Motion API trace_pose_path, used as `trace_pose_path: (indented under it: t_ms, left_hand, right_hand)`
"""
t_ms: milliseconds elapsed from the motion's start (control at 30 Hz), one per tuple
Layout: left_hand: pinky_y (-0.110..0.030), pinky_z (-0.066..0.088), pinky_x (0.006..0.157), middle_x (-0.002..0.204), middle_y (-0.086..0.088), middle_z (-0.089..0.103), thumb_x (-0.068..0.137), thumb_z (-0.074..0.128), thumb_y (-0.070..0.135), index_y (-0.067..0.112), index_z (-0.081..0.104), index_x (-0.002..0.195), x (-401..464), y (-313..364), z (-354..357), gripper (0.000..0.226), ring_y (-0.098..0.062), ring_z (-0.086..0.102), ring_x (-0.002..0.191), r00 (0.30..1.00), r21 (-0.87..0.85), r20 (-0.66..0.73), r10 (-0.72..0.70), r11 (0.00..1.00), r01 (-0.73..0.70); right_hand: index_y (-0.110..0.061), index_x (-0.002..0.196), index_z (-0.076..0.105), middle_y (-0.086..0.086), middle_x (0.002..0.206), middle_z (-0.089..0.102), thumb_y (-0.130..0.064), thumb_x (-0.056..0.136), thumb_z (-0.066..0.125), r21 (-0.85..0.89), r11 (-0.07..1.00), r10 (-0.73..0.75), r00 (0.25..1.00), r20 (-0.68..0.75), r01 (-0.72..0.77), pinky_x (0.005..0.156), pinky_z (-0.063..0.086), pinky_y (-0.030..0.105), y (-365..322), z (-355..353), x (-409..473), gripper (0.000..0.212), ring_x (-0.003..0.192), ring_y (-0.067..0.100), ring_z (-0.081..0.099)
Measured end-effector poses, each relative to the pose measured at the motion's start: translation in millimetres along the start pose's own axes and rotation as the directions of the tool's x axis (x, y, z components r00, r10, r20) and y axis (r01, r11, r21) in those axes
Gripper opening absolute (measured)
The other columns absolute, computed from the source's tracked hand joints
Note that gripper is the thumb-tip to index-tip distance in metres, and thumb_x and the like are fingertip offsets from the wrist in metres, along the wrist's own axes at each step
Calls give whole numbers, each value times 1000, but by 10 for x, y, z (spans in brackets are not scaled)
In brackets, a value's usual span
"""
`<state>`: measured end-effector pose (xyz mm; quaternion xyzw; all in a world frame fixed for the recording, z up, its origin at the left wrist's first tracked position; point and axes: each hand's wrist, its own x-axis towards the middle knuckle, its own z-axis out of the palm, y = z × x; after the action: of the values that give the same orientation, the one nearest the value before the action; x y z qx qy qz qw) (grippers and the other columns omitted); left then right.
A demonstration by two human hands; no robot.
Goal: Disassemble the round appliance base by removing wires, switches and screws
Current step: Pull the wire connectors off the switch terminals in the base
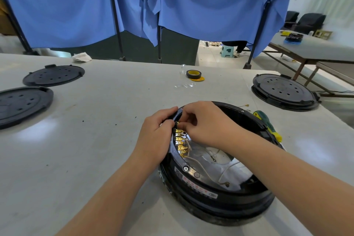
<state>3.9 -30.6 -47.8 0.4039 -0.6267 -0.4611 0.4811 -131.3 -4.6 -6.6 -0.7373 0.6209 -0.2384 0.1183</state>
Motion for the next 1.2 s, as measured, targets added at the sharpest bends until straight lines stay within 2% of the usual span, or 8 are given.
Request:
trace_pose_path:
  t_ms: [167,267,400,567,733,900,1033,1200]
  left_hand:
    - [-12,48,81,103,16,68,89,44,-3,28,69,107,-3,1,-1,44,4,63,98,1000,-12,13,2,1000,-2]
    - [-12,46,79,98,21,66,88,45,-4,32,68,105,3,-5,7,46,5,62,97,1000,-30,-7,-15,999,15]
    - [-13,44,81,101,20,65,88,45,-3,20,68,115,14,-16,11,41,2,60,102,999,-10,-12,-32,999,32]
    - [-17,45,87,110,10,67,88,45,-2,20,68,115,11,-11,0,42,-2,60,105,1000,10,-12,-25,1000,25]
    - [-14,44,83,107,14,66,90,46,0,22,67,115,4,-2,-3,40,-1,60,104,1000,25,-3,-22,999,22]
    - [0,43,72,102,22,64,90,46,1,26,67,113,-6,4,-11,40,8,58,99,1000,56,1,-3,998,3]
    - [-11,42,80,110,16,66,91,47,3,27,67,115,-9,-9,-10,40,3,58,104,1000,56,-2,-15,998,15]
    - [-12,43,78,111,16,67,91,47,4,31,68,112,-14,-14,-11,40,0,61,103,999,48,-3,-33,998,33]
  right_hand:
    - [-18,74,60,-9,71,54,-14,85,64,-4,999,-42,999,13,42,65,45,30,14,-4,13,12,68,10,51]
    - [-19,74,61,-10,73,58,-14,85,64,7,1000,3,1000,-4,-3,68,48,30,103,-47,-5,13,71,10,55]
    - [-26,72,66,-12,70,65,-21,84,69,105,990,93,995,-27,-90,64,46,19,230,-122,-31,13,68,3,60]
    - [-28,78,71,-16,68,66,-31,81,71,122,991,62,994,-90,-50,58,41,8,199,-62,-12,4,66,-6,58]
    - [-27,79,73,-14,67,65,-30,79,74,196,980,81,976,-200,-41,56,37,7,212,-140,-22,3,60,-7,55]
    - [-29,80,73,-15,72,66,-30,81,72,201,979,28,968,-248,24,61,38,12,109,-307,-2,2,61,-11,54]
    - [-24,82,74,-11,74,68,-27,82,73,235,970,12,954,-299,62,60,46,16,68,-591,52,3,55,-7,55]
    - [-21,79,73,-6,69,68,-23,81,74,266,961,29,932,-361,74,49,46,12,143,-961,213,3,50,0,55]
